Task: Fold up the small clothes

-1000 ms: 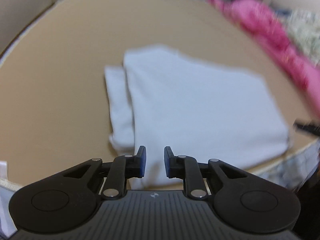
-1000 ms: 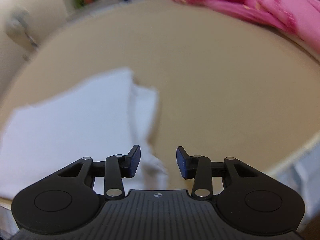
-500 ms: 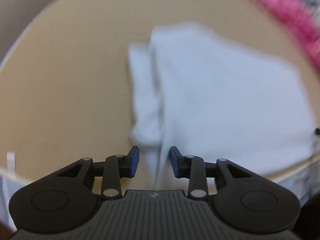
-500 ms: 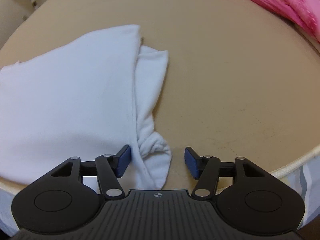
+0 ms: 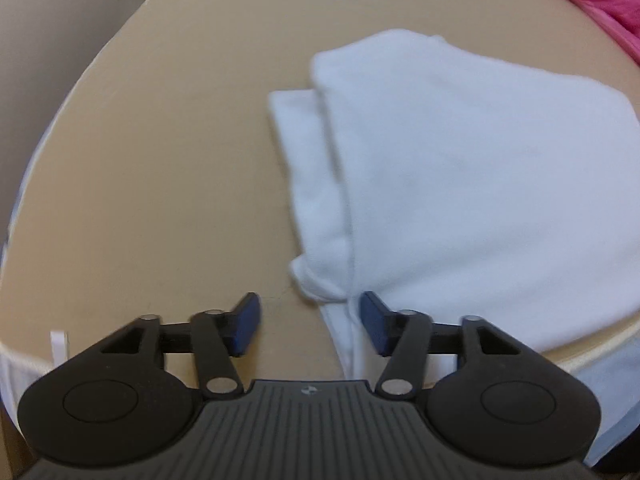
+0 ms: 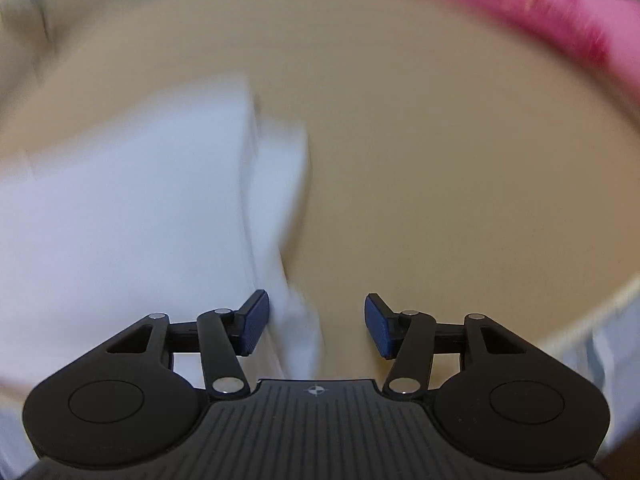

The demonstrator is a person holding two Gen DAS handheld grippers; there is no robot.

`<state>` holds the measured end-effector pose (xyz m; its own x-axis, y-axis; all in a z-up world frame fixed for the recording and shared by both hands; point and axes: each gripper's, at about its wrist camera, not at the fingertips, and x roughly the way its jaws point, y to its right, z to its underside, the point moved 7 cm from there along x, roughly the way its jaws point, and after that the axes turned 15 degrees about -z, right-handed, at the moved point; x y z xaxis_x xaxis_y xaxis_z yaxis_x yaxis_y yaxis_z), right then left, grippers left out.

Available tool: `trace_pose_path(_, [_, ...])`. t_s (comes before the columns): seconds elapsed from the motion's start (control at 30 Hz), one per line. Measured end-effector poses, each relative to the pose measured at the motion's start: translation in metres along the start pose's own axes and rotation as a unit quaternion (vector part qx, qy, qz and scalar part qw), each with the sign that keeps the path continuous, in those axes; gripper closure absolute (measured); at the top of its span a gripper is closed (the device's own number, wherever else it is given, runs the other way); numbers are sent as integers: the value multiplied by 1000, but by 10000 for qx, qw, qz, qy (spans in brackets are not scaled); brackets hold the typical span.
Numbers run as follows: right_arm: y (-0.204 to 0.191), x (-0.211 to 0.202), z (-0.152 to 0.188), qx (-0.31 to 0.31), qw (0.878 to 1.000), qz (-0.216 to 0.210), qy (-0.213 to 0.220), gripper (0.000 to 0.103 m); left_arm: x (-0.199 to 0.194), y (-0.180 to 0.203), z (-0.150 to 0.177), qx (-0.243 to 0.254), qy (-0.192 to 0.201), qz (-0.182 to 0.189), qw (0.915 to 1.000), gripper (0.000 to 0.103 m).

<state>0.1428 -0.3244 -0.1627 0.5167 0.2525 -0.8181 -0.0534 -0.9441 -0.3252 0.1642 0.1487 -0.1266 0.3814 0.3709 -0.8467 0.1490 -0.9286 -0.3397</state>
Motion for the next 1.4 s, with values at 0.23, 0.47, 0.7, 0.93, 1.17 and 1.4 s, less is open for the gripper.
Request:
trace_pose_path(0.23, [-19,-76,-16,179,9829,-357,1796,49,-73,-84,-23,-1558,1406,-158,9776,39])
trace_pose_path(0.47, [-91,-86,7,-791,9730,-784,2019,49,-99,-134,1,-1675,1416,-567,9740,24])
trace_pose_path(0.7, [-166,-66,32,-1390,9616,-1405,1903,49,-82,-137,17,-1750,1314,-568,9741,24])
trace_pose_path(0.93, [-226,-62,65,-2233,9505,-1415,1631,49,-69,-142,31,-1814,1173,-366,9757,24])
trace_pose_path(1.17, [-269,-75,73,-2647,9398,-1464,1592,60,-59,-144,32,-1982,905,-156,9758,24])
trace_pose_path(1.4, [-314,-54,95,-2815,9326,-1765,1409,72,-56,-154,35,-2379,728,-90,9685,24])
